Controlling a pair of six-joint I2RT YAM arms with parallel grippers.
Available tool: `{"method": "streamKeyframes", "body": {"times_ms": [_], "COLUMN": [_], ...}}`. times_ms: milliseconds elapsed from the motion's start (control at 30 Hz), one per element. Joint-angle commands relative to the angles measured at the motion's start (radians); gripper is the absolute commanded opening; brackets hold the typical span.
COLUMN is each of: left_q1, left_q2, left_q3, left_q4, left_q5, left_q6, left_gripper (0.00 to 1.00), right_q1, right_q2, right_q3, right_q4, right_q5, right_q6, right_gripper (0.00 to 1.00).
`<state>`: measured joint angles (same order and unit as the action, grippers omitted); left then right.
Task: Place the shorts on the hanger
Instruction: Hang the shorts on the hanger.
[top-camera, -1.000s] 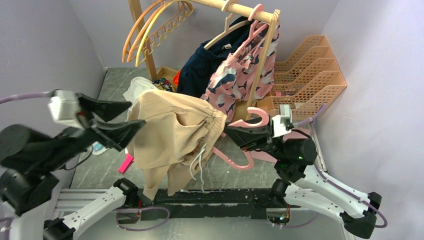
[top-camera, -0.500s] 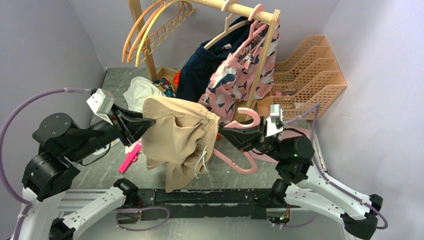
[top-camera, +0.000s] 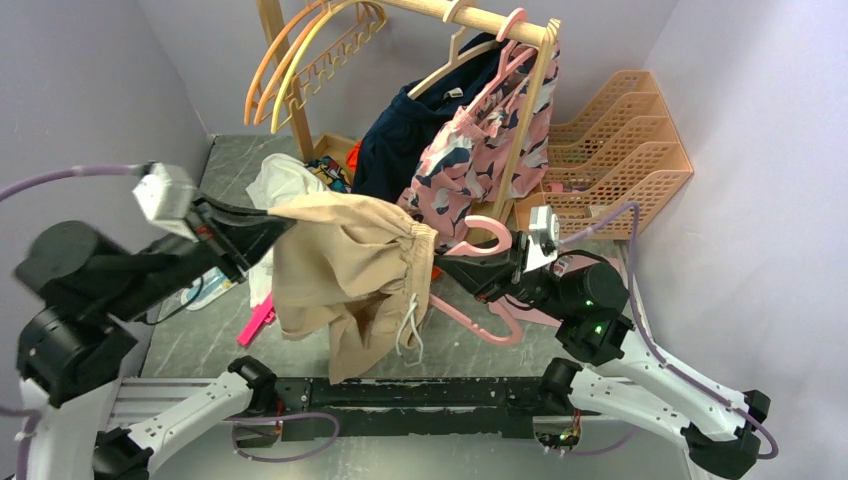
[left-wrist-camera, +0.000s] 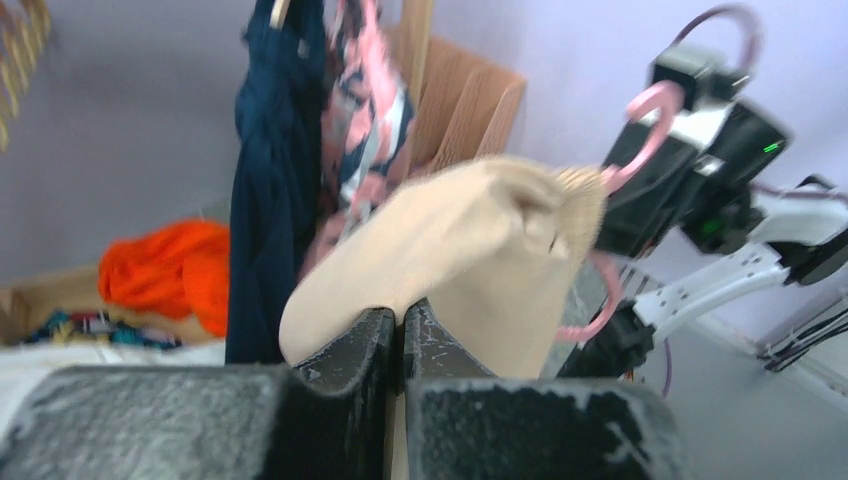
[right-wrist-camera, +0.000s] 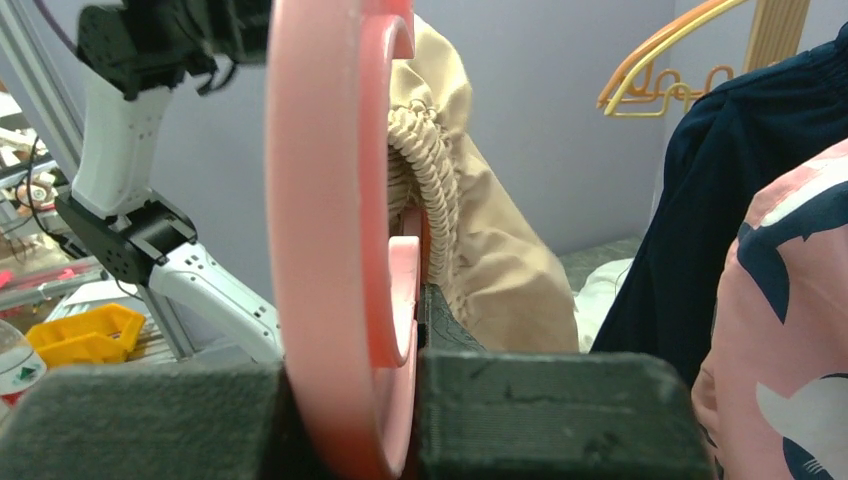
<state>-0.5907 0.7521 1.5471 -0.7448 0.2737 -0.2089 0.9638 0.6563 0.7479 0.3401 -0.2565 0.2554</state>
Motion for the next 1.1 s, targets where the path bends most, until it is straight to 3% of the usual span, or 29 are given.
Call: {"method": "streamKeyframes", "body": {"times_ms": [0,267,500,533,667,700,900,1067], "left_q1": [0.005,0.005,0.005,0.005,0.005,0.005,0.005,0.005], "left_q2": [-0.008,0.014,0.055,0.070,0.096,0.092,0.002,-0.057], "left_q3": [0.106,0.034,0.009,0.021,0.101,0.121,0.141,0.099], "left_q4": [0.124,0.103,0.072,0.054,-0.042,-0.057,-0.091,0.046], "left_q5": [0.100,0.181,0.129,0.103,0.037,0.029,0.006,0.022], "left_q6": [0.021,0.013,-0.011,-0.003,0.033,0.040,0.077,0.066], "left_gripper": [0.07,0.07,0.10,0.22,0.88,0.96,1.00,0.97], "right_q1": [-0.003,-0.003,-0.003,-0.003,-0.002,-0.002,-0.002,-0.003], "right_q2": [0.002,0.000,0.016,0.012,-0.023,-0.028,-0.060,-0.070], "right_q3": [0.036,0.033,0.022,0.011,-0.044,-0.050,-0.057,-0.058], "right_q4": [-0.050,-0.043,0.018,0.037,0.106,0.116,0.115,0.112], "right_q5": [-0.019,-0.051,-0.102,-0.092,-0.036,-0.028,0.030,0.033], "right_q6": [-0.029,-0.019,0.029,0.040,0.066,0.070,0.062,0.067], "right_gripper": [0.00,0.00,0.00,0.00,0.00,0.00,0.00,0.00]}}
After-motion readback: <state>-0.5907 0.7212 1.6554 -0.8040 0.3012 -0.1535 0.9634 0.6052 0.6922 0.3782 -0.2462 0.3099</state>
